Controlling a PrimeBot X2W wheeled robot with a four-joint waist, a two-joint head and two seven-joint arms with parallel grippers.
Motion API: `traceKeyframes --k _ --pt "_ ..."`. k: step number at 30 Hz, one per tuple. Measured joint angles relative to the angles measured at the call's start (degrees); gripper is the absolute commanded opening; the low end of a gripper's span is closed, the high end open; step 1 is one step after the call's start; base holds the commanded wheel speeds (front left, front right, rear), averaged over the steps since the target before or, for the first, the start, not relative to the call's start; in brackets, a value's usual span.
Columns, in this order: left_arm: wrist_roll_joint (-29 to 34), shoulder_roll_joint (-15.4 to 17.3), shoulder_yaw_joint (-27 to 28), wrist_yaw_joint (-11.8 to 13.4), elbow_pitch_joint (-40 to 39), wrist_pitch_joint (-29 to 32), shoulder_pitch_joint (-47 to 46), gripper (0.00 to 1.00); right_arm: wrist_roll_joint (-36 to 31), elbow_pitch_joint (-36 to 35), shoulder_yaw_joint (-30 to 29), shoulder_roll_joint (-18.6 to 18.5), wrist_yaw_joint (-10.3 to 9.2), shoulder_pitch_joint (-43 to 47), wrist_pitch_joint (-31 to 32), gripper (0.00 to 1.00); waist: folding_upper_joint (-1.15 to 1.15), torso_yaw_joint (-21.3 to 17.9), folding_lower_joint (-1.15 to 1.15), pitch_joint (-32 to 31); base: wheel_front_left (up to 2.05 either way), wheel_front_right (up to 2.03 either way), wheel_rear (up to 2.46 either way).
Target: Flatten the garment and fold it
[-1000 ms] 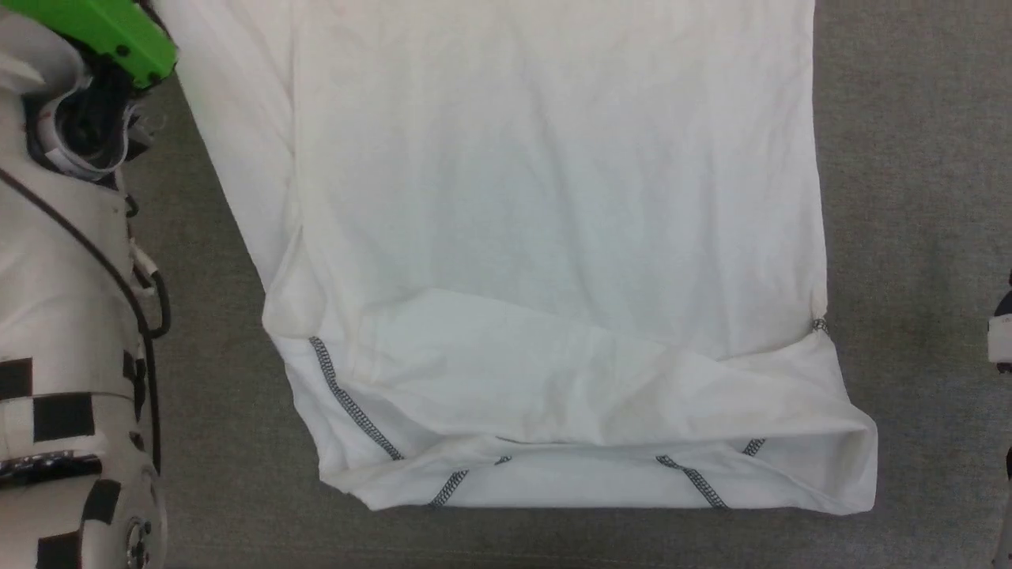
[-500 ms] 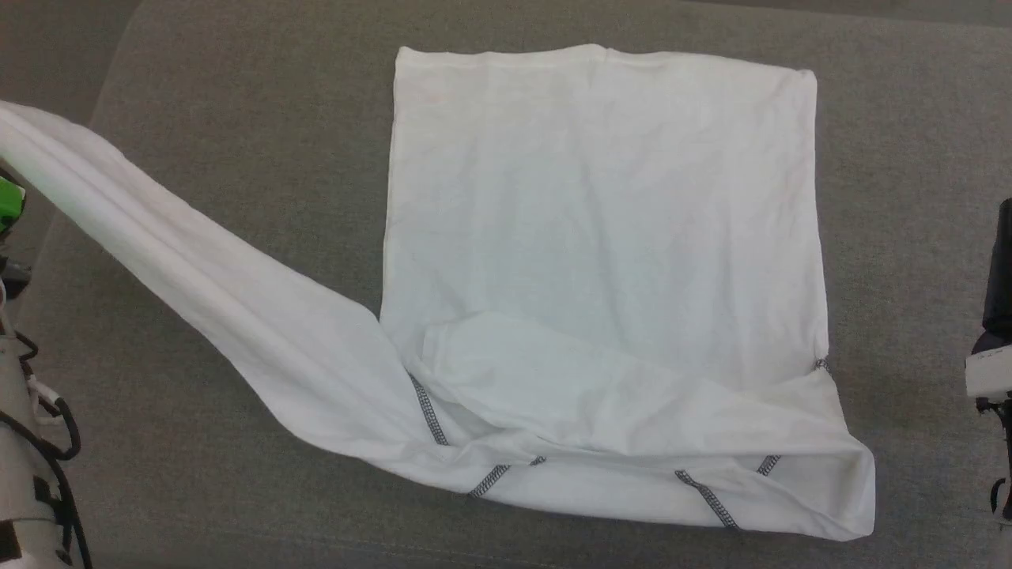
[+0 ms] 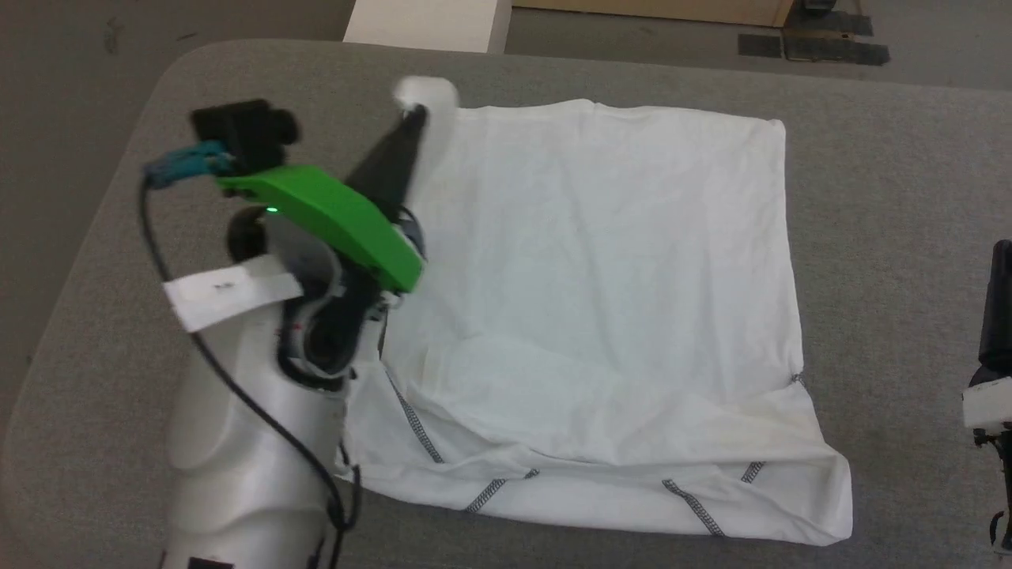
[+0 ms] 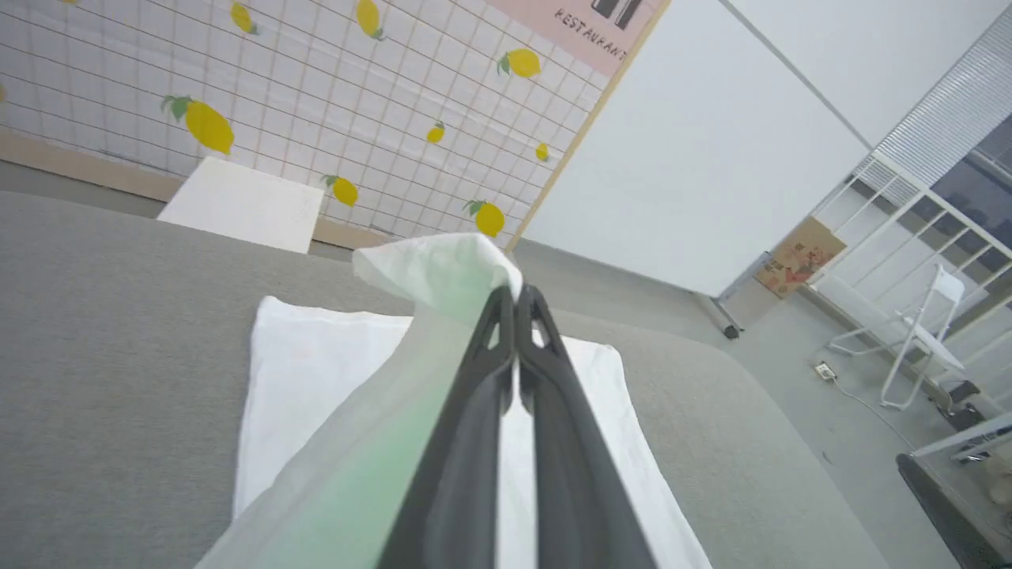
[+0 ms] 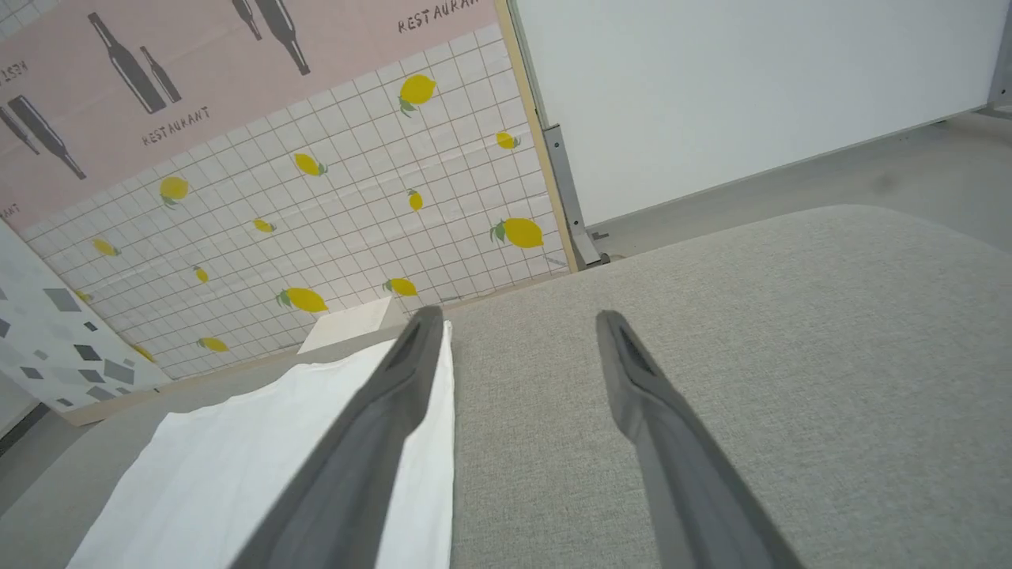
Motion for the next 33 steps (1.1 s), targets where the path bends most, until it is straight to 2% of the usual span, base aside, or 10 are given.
traceKeyframes --k 2,3,10,12,15,17,18,23,27,33 --pt "-0.2 -1.2 -4.9 0.0 -0.1 1.0 0.5 0.0 0.1 -0.1 0.0 0.0 0.0 0.1 0.0 1.0 0.0 -0.7 0.0 0.0 0.0 0.0 0.0" --pt "-1.3 -1.8 -12.2 0.0 1.7 1.7 0.6 0.0 0.5 -0.1 0.2 0.0 0.0 0.1 0.0 1.0 0.0 -2.1 0.0 0.4 0.0 0.0 0.0" --pt "-6.1 -1.9 -30.4 -0.1 6.4 0.9 0.6 0.0 1.3 1.1 0.4 0.0 0.0 0.2 -0.5 1.0 0.0 -5.6 0.0 1.8 0.0 0.0 0.0" --pt "-8.8 -2.0 -43.8 -0.1 10.1 2.0 1.3 0.0 1.9 2.2 0.1 0.0 0.0 0.6 -1.5 1.0 0.0 -7.5 0.0 3.2 0.0 0.0 0.0" --pt "-8.8 -2.0 -47.4 -0.1 13.2 3.9 1.3 0.0 2.0 2.4 0.1 0.0 0.0 0.6 -1.6 1.0 0.0 -7.8 0.0 3.8 0.0 0.0 0.0" --pt "-9.5 -2.0 -48.0 0.0 14.7 4.3 1.3 0.0 2.0 2.5 0.2 0.0 0.0 0.6 -1.6 1.0 0.0 -7.7 0.0 3.9 0.0 0.0 0.0" --pt "-11.0 -2.0 -47.9 0.1 15.2 4.4 1.1 1.0 2.0 2.7 0.5 0.0 0.0 0.6 -1.8 1.0 0.0 -7.4 0.0 3.9 0.0 0.0 0.0" --pt "-15.1 -2.0 -44.9 0.5 14.3 3.5 -0.4 1.0 2.0 3.4 0.7 0.0 0.0 0.6 -1.9 1.0 0.0 -6.5 0.0 3.4 0.0 0.0 0.0" --pt "-19.5 -1.5 -37.0 1.3 12.3 -0.9 -2.4 1.0 2.0 3.7 1.2 0.0 0.0 0.6 -1.7 1.0 0.0 -5.7 0.0 2.5 0.0 0.0 0.0" --pt "-19.5 4.7 -24.3 5.1 11.6 -14.4 -4.6 1.0 1.4 3.6 3.5 0.0 0.0 0.6 0.0 1.0 0.0 -4.7 0.01 1.8 0.0 0.0 0.0"
